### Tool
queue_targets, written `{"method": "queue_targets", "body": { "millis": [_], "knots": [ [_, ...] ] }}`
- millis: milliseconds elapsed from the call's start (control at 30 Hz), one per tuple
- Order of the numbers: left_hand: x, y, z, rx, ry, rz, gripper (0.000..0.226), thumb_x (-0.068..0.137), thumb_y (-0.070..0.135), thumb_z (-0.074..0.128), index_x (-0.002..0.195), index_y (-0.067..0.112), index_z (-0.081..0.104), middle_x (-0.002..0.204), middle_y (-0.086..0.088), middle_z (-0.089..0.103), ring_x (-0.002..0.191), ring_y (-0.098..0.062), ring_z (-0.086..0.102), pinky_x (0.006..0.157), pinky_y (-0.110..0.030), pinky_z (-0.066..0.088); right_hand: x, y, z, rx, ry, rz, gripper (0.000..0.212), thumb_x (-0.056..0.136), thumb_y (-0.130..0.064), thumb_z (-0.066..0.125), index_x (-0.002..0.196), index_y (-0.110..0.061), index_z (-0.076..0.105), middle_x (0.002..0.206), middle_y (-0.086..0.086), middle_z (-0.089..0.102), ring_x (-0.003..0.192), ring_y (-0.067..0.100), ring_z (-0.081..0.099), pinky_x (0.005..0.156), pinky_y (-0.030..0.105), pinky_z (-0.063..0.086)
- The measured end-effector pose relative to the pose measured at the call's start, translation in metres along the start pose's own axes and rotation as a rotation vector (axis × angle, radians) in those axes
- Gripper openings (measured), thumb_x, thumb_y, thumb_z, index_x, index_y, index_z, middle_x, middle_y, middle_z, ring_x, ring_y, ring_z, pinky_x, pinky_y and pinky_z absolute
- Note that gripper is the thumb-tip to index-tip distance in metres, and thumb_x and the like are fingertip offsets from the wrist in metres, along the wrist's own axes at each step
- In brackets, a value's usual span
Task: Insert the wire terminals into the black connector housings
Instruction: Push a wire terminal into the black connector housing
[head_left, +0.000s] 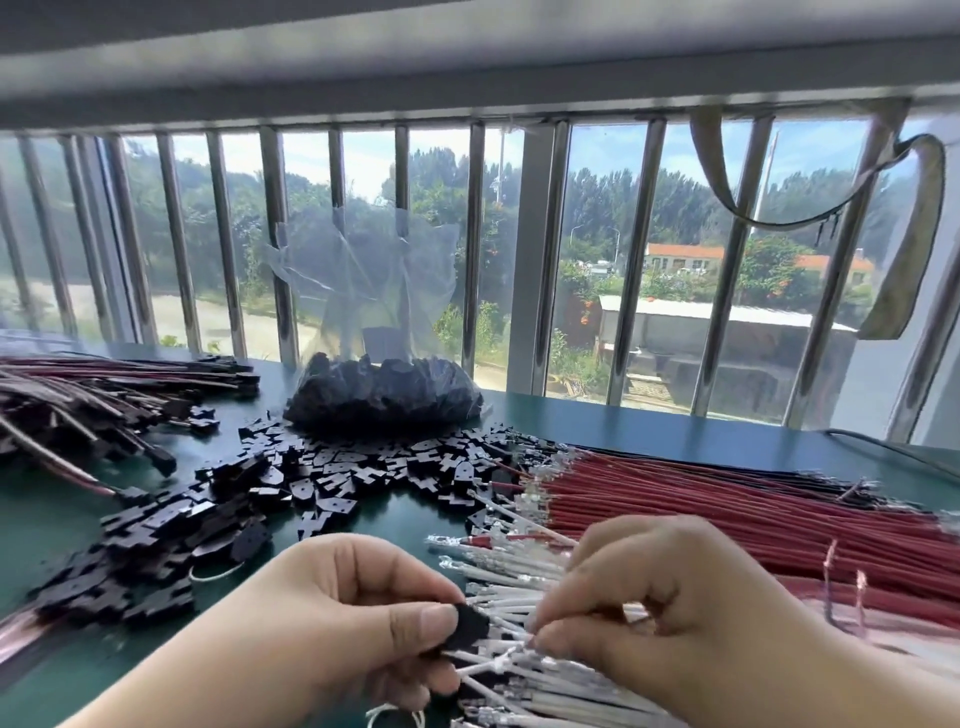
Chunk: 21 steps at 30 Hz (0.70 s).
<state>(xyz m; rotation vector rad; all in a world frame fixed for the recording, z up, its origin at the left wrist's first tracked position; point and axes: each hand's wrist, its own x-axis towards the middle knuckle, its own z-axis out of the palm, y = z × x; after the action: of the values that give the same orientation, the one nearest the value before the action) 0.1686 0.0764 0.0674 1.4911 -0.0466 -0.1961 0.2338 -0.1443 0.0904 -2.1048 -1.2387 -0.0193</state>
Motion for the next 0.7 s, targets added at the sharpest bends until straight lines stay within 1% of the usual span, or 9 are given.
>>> {"method": "queue_targets", "body": {
  "millis": [33, 100, 167, 267, 333, 467, 567, 700],
  "knots": [
    [0.0, 0.0, 0.0, -0.011, -0.008, -0.004, 0.068, 0.012, 0.019, 0.097, 0.07, -0.007, 0.072, 0.068, -0.031, 0.066, 0.055, -0.034, 0.066, 0.049, -0.03, 0.055, 0.001, -0.001, 0.001, -0.028, 0.021, -0.026, 0.015, 0.074, -0.053, 0.066, 0.085, -0.046, 0.071, 0.082, -0.02, 0.066, 0.079, 0.001, 0.063, 0.067, 0.011, 0.048],
    [-0.001, 0.002, 0.001, -0.025, -0.019, -0.009, 0.067, 0.011, 0.016, 0.096, 0.068, -0.008, 0.071, 0.066, -0.032, 0.065, 0.055, -0.035, 0.067, 0.049, -0.029, 0.055, 0.002, -0.001, 0.003, -0.072, 0.061, -0.064, 0.021, 0.076, -0.056, 0.059, 0.084, -0.04, 0.07, 0.084, -0.02, 0.064, 0.08, 0.0, 0.061, 0.067, 0.011, 0.046],
    [-0.002, 0.004, 0.002, -0.042, -0.024, -0.01, 0.067, 0.01, 0.014, 0.096, 0.068, -0.009, 0.071, 0.066, -0.032, 0.066, 0.055, -0.036, 0.067, 0.049, -0.029, 0.055, 0.003, -0.001, 0.004, -0.104, 0.091, -0.089, 0.021, 0.078, -0.052, 0.058, 0.083, -0.034, 0.068, 0.086, -0.019, 0.062, 0.082, -0.002, 0.06, 0.067, 0.009, 0.044],
    [-0.003, 0.004, 0.003, -0.078, -0.021, -0.001, 0.067, 0.01, 0.011, 0.095, 0.068, -0.011, 0.07, 0.068, -0.032, 0.066, 0.054, -0.038, 0.066, 0.049, -0.03, 0.056, 0.001, -0.002, 0.002, -0.125, 0.123, -0.092, 0.012, 0.08, -0.041, 0.064, 0.08, -0.031, 0.069, 0.082, -0.015, 0.06, 0.077, -0.001, 0.059, 0.061, 0.007, 0.041],
    [-0.003, 0.004, 0.004, -0.08, -0.009, 0.012, 0.069, 0.007, 0.01, 0.095, 0.067, -0.011, 0.07, 0.068, -0.031, 0.066, 0.054, -0.038, 0.066, 0.048, -0.031, 0.056, 0.0, -0.004, 0.002, -0.124, 0.125, -0.093, 0.011, 0.081, -0.039, 0.064, 0.082, -0.03, 0.069, 0.081, -0.014, 0.059, 0.077, 0.0, 0.058, 0.06, 0.008, 0.041],
    [-0.003, 0.004, 0.006, -0.112, 0.02, 0.027, 0.071, 0.003, 0.008, 0.094, 0.066, -0.013, 0.068, 0.067, -0.032, 0.065, 0.051, -0.04, 0.065, 0.045, -0.032, 0.055, -0.001, -0.006, 0.002, -0.169, 0.106, -0.115, 0.015, 0.08, -0.044, 0.06, 0.083, -0.032, 0.069, 0.082, -0.014, 0.056, 0.073, 0.003, 0.057, 0.057, 0.01, 0.042],
    [-0.002, 0.001, 0.004, -0.092, 0.028, 0.005, 0.069, 0.008, 0.012, 0.096, 0.067, -0.01, 0.07, 0.069, -0.029, 0.068, 0.054, -0.037, 0.066, 0.049, -0.033, 0.057, -0.002, -0.008, 0.003, -0.206, 0.123, -0.098, 0.021, 0.079, -0.049, 0.055, 0.083, -0.033, 0.069, 0.082, -0.013, 0.055, 0.069, 0.005, 0.057, 0.055, 0.01, 0.042],
    [0.0, -0.003, 0.002, -0.078, 0.033, -0.021, 0.067, 0.012, 0.016, 0.097, 0.069, -0.008, 0.071, 0.07, -0.026, 0.068, 0.057, -0.033, 0.067, 0.059, -0.041, 0.06, -0.003, -0.012, 0.005, -0.293, 0.103, -0.067, 0.027, 0.079, -0.055, 0.046, 0.086, -0.034, 0.062, 0.086, -0.016, 0.052, 0.07, 0.006, 0.056, 0.053, 0.01, 0.04]
  ]
}}
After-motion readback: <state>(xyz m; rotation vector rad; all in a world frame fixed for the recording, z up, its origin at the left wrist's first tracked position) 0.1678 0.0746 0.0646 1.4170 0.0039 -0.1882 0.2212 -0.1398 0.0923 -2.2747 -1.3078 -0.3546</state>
